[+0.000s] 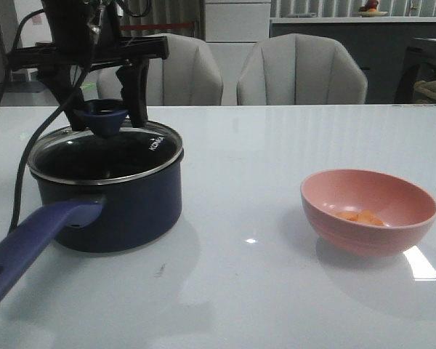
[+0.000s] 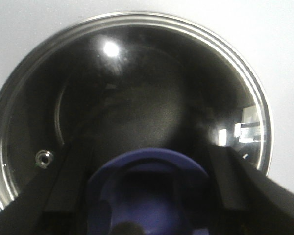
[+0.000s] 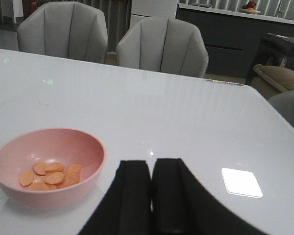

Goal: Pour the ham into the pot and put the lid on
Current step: 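Lift the glass lid off the saucepan with the left gripper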

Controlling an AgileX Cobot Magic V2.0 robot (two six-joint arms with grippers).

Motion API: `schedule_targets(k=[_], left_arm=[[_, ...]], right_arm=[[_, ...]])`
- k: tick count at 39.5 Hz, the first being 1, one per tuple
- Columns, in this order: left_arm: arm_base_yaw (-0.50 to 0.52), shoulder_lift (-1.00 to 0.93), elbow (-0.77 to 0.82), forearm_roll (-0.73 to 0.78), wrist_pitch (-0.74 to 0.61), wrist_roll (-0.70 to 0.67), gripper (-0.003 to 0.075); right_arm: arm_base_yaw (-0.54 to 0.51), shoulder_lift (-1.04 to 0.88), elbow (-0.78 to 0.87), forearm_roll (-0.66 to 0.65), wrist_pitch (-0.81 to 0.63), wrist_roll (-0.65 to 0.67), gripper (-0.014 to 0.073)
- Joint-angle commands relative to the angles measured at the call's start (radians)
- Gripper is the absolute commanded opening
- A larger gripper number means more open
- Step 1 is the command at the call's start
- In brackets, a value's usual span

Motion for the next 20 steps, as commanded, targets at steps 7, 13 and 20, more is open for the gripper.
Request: schedule_targets(k=[7,13,20], left_arm=[[0.043,-0.098,-0.036,-0.006,-0.011,0.018,0.0204],[0.080,-0.119,-0.036,-0.035,-0.009,0.054,0.0204],[0.147,-0.138,-0.036,-0.044,0.014,0.105,0.0204]], right_arm=[[-0.005,-0.022,-0.005,-0.014,-0.081,-0.001,0.0157],[-0.005,-0.022,-0.005,-0.014,-0.081,-0.001,0.0157],[-0.005,-0.022,-0.005,-0.014,-0.081,-0.001,0.0157]])
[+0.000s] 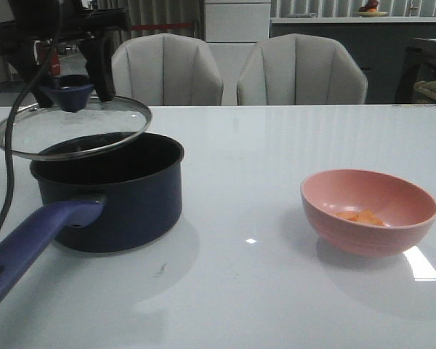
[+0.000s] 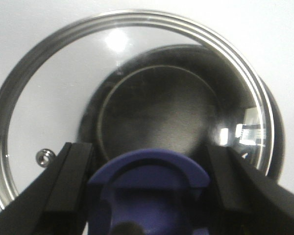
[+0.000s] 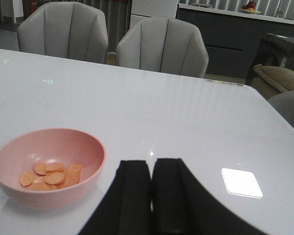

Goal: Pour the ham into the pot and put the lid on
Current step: 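Lift the glass lid off the saucepan with the left gripper, then set the lid down beside the saucepan and release it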

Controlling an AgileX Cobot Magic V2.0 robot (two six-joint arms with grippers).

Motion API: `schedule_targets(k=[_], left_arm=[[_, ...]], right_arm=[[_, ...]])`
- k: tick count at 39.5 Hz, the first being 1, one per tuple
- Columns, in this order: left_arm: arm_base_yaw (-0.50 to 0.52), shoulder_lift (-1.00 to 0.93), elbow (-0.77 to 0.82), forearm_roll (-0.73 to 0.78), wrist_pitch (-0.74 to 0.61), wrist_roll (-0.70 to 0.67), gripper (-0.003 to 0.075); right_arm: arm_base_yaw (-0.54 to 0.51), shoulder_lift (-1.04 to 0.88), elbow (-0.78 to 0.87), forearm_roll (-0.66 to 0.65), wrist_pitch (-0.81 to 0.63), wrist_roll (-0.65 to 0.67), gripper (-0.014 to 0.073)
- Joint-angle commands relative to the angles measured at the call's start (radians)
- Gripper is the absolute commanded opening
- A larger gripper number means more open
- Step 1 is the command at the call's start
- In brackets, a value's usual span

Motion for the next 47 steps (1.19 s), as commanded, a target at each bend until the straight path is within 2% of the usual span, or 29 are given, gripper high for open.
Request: schedule_targets(k=[1,9,17,27,36,47], left_arm=[[0.043,-0.075,-0.036,-0.009,0.005,0.029,0.0204],[0.155,-0.086,-0.012,-0.008,0.028,0.126,0.0204],[0.301,-0.108,0.059,-0.012,-0.013,0.167,0.0204],[0.467,-0.108,0.157,-0.113,-0.104,0.261,0.0204],[0.473,-0.068,0.275,-0.113,-0.209,0.316,0.0209],[0.463,-0.002,0.296,-0.120,-0.212,0.338,0.0209]], right_arm=[[-0.005,-0.022,-0.005,-0.014,-0.081,-0.001,0.0157],[-0.005,-0.022,-0.005,-0.014,-0.081,-0.001,0.0157],[-0.005,-0.022,-0.005,-0.014,-0.081,-0.001,0.0157],[-0.005,-0.022,-0.005,-0.014,-0.081,-0.001,0.0157],[-0.005,-0.022,-0.005,-0.014,-0.081,-0.001,0.0157],[-0.005,-0.022,-0.005,-0.014,-0.081,-0.001,0.0157]])
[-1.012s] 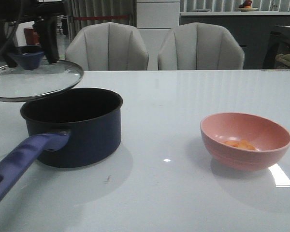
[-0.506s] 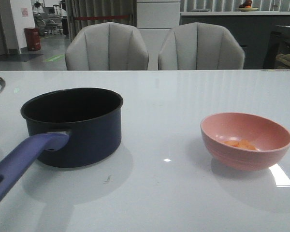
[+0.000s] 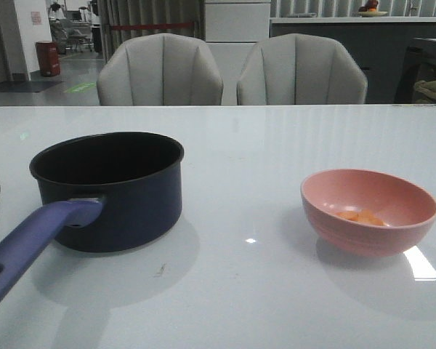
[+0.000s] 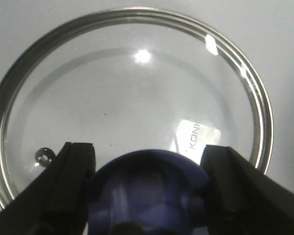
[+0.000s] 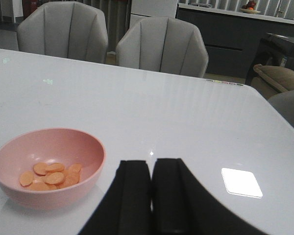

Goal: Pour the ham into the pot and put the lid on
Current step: 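Set the lid down beside the saucepan and release it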

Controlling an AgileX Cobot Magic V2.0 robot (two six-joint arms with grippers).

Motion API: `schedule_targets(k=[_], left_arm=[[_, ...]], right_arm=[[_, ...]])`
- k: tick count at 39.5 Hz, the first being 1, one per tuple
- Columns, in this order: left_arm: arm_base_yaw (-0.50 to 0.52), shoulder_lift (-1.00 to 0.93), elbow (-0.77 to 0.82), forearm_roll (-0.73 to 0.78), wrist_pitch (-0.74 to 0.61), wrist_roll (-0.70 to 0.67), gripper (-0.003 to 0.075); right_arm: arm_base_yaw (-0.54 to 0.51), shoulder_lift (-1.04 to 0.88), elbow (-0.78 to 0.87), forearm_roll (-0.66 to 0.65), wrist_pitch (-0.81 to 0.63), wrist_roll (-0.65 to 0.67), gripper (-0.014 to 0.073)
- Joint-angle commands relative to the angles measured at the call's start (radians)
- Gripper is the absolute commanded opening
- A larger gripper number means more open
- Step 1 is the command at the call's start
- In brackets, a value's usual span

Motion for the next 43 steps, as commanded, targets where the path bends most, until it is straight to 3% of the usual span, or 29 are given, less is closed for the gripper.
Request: schedule_targets(k=[1,11,14,20,24,35,43], left_arm=[[-0.015,-0.044,-0.026,-0.022,-0.022,0.021,0.0209],[-0.067,0.009,-0.026,-0.007,-0.012,0.023,0.0235],[-0.083,0.014,-0.026,0.013,-0.011,0.023,0.0304],[-0.103,0.014,-0.026,0.054,-0.015,0.023,0.0516],[-0.113,0.014,-0.028,0.078,-0.002,0.023,0.0602],[-0.117,-0.004,-0.074,0.090,0.042,0.023,0.0604],[-0.121,-0.129,-0.069,0.090,0.011,0.024,0.0604]], right_arm=[[-0.005,-0.022,-0.005,-0.014,-0.081,-0.001,0.0157],[-0.005,-0.022,-0.005,-0.014,-0.081,-0.001,0.0157],[-0.005,-0.022,-0.005,-0.014,-0.081,-0.001,0.0157],[-0.005,-0.022,-0.005,-0.014,-0.081,-0.001,0.0157],[-0.005,-0.022,-0.005,-0.014,-0.081,-0.001,0.0157],[-0.005,-0.022,-0.005,-0.014,-0.081,-0.001,0.0157],[-0.005,-0.022,-0.005,-0.014,-0.081,-0.001,0.0157]])
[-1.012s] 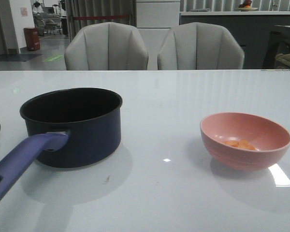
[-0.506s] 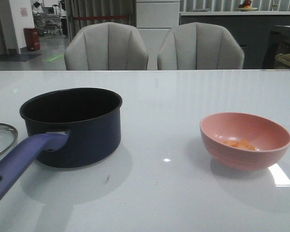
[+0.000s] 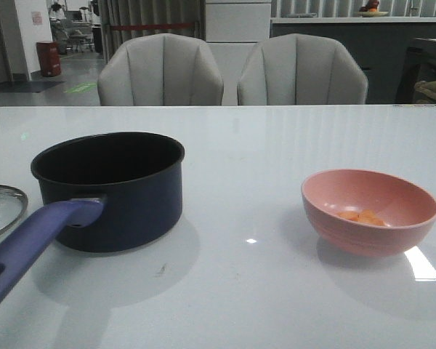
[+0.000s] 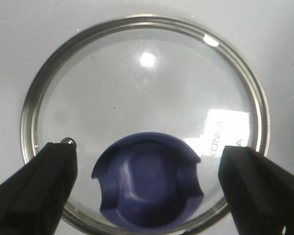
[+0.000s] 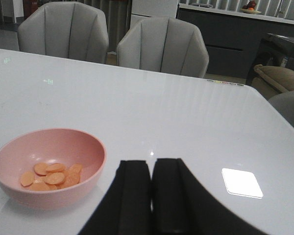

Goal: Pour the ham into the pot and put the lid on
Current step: 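Set the lid down beside the saucepan and release it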

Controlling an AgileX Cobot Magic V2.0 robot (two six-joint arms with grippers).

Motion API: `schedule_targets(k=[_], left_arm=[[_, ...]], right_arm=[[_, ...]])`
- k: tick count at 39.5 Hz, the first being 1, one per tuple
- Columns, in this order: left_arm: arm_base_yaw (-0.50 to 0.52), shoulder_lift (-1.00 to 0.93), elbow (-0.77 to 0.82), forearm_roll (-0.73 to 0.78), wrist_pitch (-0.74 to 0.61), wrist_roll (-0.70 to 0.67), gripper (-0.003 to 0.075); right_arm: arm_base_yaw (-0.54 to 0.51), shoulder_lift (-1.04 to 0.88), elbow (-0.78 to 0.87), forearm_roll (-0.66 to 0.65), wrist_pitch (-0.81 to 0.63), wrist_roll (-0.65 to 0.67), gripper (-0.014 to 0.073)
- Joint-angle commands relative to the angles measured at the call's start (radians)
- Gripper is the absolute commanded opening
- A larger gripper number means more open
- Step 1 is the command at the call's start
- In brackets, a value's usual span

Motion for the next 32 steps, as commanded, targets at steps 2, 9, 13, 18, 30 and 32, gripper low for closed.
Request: schedule_targets(k=[2,9,13,18,30,32], left_arm=[[-0.009,-0.161,-0.009,-0.004,-0.038,0.000,0.0603],[-0.009,-0.400,0.152,-0.004,-0.208,0.000,0.0604],[-0.010,-0.524,0.251,-0.005,-0.302,0.000,0.0604],[-0.038,-0.702,0.393,-0.006,-0.436,0.000,0.0604],[-0.165,-1.163,0.689,-0.004,-0.652,0.000,0.0604],[-0.169,-1.247,0.738,-0.004,-0.679,0.000,0.0604]], right_arm=[[-0.005,-0.022,-0.005,-0.014,-0.081,-0.001,0.0157],[-0.005,-0.022,-0.005,-0.014,-0.081,-0.001,0.0157],[-0.005,-0.022,-0.005,-0.014,-0.081,-0.001,0.0157],[-0.005,-0.022,-0.005,-0.014,-0.081,-0.001,0.0157],[-0.005,-0.022,-0.005,-0.014,-0.081,-0.001,0.0157],[-0.005,-0.022,-0.005,-0.014,-0.081,-0.001,0.0157]])
